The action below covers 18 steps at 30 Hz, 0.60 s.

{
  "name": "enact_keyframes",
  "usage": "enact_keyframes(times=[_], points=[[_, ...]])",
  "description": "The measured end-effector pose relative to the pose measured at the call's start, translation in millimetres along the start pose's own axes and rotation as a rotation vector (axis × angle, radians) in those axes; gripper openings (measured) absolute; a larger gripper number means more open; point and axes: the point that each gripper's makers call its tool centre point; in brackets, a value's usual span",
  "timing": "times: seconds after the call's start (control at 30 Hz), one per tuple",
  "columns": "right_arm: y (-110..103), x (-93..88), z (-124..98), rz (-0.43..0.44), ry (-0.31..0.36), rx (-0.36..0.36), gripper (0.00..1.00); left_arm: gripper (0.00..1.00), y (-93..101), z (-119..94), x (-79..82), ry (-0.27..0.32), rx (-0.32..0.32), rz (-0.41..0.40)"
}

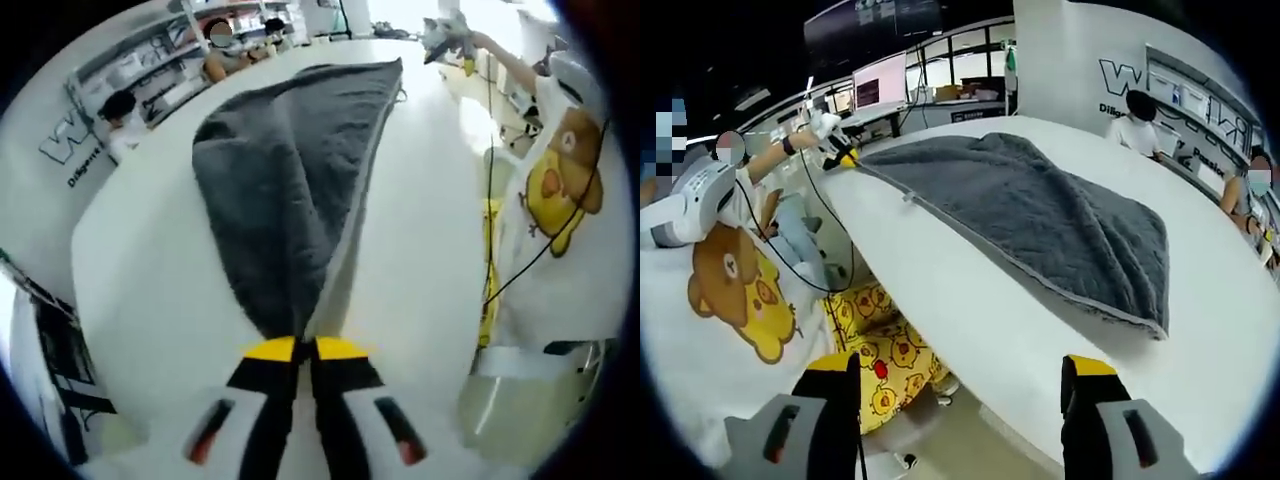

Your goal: Fold the towel on the table until its edges align and the towel forms a compact rectangular stack.

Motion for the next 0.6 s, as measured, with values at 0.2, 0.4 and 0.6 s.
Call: enact_keyframes(times=[0.2,0.4,0.6], points=[[1.1,0.8,-3.0,0.001,0.011,-0.017,0.86,0.44,6.1,-28.4,7.6,0.134,0.002,-0.118],[7.3,-0.1,-6.1,0.012,0.034,-0.064,0.86,0.81,25.8,-68.6,34.2,0.489,-0.028,-0.425],[5.2,-0.8,-6.5,0.012,0.031,-0.085,0.87,0.99,56.1,-62.6,14.4,0.426,0.034,-0.467]])
Point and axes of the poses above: the point that each gripper's makers call its tool centre point, and the gripper's own axes: z roughly forward along the fingers, y roughly to its right, x roughly out of its top, and after that the axes turned 8 degrees about -z, right-handed
